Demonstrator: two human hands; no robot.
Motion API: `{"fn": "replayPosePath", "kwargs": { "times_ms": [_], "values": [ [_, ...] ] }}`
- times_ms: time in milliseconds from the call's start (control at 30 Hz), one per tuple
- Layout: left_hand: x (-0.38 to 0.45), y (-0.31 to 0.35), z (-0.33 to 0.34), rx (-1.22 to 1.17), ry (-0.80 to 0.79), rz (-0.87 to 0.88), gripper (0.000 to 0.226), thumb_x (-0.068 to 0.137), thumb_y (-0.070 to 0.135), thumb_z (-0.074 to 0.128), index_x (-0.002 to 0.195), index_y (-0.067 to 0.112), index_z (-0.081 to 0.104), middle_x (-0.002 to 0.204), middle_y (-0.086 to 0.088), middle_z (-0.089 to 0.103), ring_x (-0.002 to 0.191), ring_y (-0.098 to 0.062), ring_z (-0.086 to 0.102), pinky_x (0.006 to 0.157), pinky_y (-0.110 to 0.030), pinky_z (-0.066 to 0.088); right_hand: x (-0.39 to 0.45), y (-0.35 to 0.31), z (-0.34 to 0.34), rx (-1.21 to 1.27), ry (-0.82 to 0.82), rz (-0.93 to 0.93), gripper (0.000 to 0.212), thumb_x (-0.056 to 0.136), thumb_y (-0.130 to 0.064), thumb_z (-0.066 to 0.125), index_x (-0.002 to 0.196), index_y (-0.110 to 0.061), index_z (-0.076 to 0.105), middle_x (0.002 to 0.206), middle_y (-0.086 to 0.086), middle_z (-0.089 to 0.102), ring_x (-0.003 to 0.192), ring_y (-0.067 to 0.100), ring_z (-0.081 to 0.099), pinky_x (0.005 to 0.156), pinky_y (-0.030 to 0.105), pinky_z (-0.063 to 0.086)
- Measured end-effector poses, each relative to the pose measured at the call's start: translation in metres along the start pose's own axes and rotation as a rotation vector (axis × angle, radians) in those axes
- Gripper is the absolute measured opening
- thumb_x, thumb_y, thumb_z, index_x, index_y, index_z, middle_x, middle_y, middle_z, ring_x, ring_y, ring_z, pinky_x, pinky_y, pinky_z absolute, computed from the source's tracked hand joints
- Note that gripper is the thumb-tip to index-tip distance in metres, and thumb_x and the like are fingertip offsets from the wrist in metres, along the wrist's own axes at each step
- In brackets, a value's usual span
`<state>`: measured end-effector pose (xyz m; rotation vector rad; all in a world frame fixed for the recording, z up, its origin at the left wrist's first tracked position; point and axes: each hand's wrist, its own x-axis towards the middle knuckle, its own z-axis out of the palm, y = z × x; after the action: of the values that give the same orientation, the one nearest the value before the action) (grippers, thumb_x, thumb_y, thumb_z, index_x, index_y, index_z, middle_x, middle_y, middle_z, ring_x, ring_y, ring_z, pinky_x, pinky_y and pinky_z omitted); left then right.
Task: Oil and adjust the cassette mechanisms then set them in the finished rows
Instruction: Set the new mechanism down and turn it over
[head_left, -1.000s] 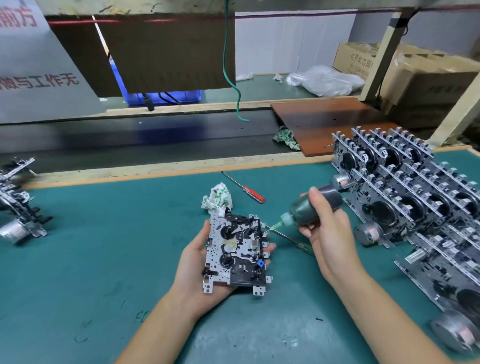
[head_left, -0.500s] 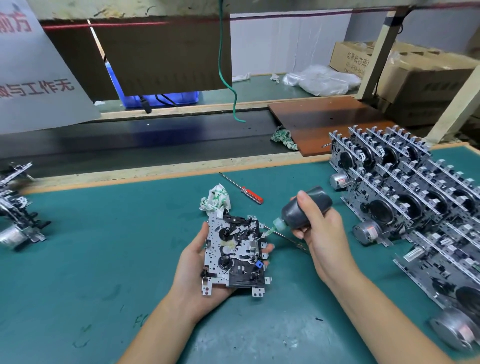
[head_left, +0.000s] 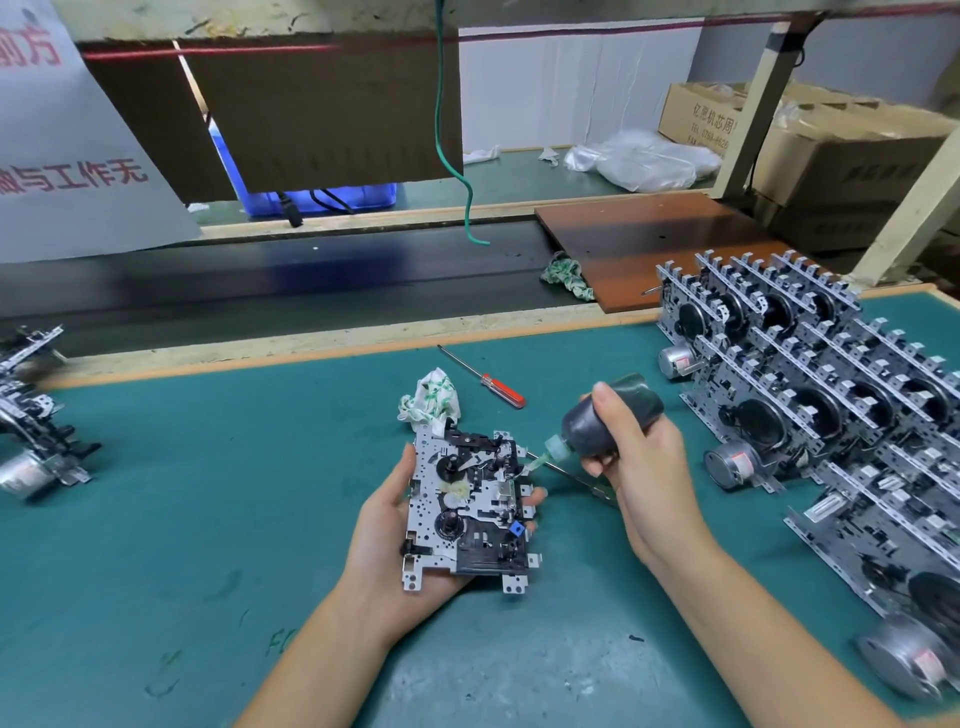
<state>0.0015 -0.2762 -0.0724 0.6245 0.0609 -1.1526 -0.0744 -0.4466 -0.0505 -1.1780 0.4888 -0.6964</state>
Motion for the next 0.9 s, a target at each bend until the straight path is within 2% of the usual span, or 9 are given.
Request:
{"fn": "replayPosePath", "kwargs": {
  "times_ms": [167, 333, 433, 500, 600, 700, 767, 833, 900],
  "values": [
    [0.001, 0.001, -0.001, -0.001, -0.006, 0.001, 0.065, 0.089, 0.051, 0.042, 0.115, -0.004, 0.066, 0.128, -0.028, 0.056, 0.114, -0.048, 0.056, 0.095, -0.060, 0.043, -0.002, -0.004, 0.004, 0.020, 0.009, -0.040, 0.041, 0.060, -0.045, 0.068, 0.077, -0.010, 0.058, 0.061, -0.004, 0.059, 0.051, 0.006, 0.051, 0.043, 0.019, 0.039],
    [0.000, 0.001, 0.000, 0.017, -0.024, 0.001, 0.065, 0.090, 0.051, 0.040, 0.116, -0.003, 0.065, 0.130, -0.028, 0.054, 0.116, -0.047, 0.054, 0.094, -0.059, 0.045, 0.006, -0.011, -0.006, 0.095, 0.066, -0.109, 0.043, 0.061, -0.038, 0.071, 0.090, -0.009, 0.059, 0.074, -0.004, 0.070, 0.066, 0.011, 0.067, 0.059, 0.023, 0.055],
    [0.000, 0.000, 0.000, 0.044, -0.042, -0.001, 0.065, 0.088, 0.051, 0.041, 0.115, -0.003, 0.066, 0.129, -0.028, 0.055, 0.115, -0.047, 0.055, 0.094, -0.059, 0.046, 0.010, -0.006, -0.012, -0.178, 0.098, -0.150, 0.037, 0.072, -0.025, 0.076, 0.090, -0.023, 0.045, 0.080, 0.001, 0.065, 0.069, 0.016, 0.061, 0.067, 0.025, 0.049],
    [0.001, 0.000, 0.000, 0.049, -0.051, -0.002, 0.065, 0.088, 0.051, 0.042, 0.116, -0.003, 0.065, 0.130, -0.029, 0.054, 0.116, -0.047, 0.055, 0.093, -0.059, 0.046, 0.012, 0.000, -0.015, -0.366, 0.092, -0.207, 0.045, 0.075, -0.013, 0.077, 0.091, -0.029, 0.039, 0.086, -0.004, 0.064, 0.074, 0.005, 0.058, 0.072, 0.016, 0.043],
    [0.001, 0.000, 0.000, 0.053, -0.051, 0.005, 0.066, 0.088, 0.051, 0.041, 0.118, -0.003, 0.064, 0.131, -0.028, 0.054, 0.117, -0.047, 0.054, 0.095, -0.059, 0.045, 0.016, 0.010, -0.020, -0.513, 0.059, -0.262, 0.044, 0.077, -0.008, 0.075, 0.097, -0.030, 0.042, 0.087, -0.019, 0.060, 0.078, -0.012, 0.056, 0.070, 0.002, 0.038],
    [0.001, 0.000, 0.000, 0.063, -0.057, 0.005, 0.066, 0.089, 0.052, 0.041, 0.119, -0.003, 0.063, 0.132, -0.028, 0.053, 0.117, -0.047, 0.054, 0.096, -0.058, 0.044, 0.020, 0.018, -0.020, -0.590, 0.013, -0.164, 0.038, 0.083, -0.009, 0.070, 0.104, -0.022, 0.040, 0.091, -0.019, 0.053, 0.084, 0.001, 0.056, 0.066, 0.004, 0.035],
    [0.000, 0.001, 0.000, 0.089, -0.077, -0.005, 0.067, 0.089, 0.052, 0.040, 0.119, -0.003, 0.063, 0.131, -0.029, 0.053, 0.118, -0.047, 0.053, 0.098, -0.058, 0.043, 0.019, 0.016, -0.021, -0.629, 0.054, -0.156, 0.042, 0.081, -0.011, 0.072, 0.105, -0.020, 0.038, 0.093, -0.016, 0.052, 0.091, 0.013, 0.054, 0.070, 0.009, 0.034],
    [-0.001, 0.006, -0.001, 0.132, -0.112, -0.038, 0.067, 0.089, 0.053, 0.041, 0.122, -0.002, 0.061, 0.133, -0.029, 0.051, 0.120, -0.048, 0.051, 0.102, -0.058, 0.039, 0.013, 0.003, -0.022, -0.691, 0.190, -0.406, 0.045, 0.077, -0.012, 0.075, 0.103, -0.020, 0.040, 0.096, -0.006, 0.052, 0.095, 0.016, 0.052, 0.079, 0.016, 0.034],
    [-0.002, 0.011, -0.002, 0.211, -0.140, -0.094, 0.069, 0.090, 0.055, 0.040, 0.126, -0.001, 0.059, 0.134, -0.030, 0.049, 0.120, -0.049, 0.051, 0.104, -0.059, 0.036, 0.003, -0.008, -0.026, -0.745, 0.217, -0.743, 0.036, 0.078, -0.014, 0.071, 0.102, -0.020, 0.045, 0.093, -0.001, 0.051, 0.085, 0.015, 0.050, 0.078, 0.021, 0.038]
  ]
}}
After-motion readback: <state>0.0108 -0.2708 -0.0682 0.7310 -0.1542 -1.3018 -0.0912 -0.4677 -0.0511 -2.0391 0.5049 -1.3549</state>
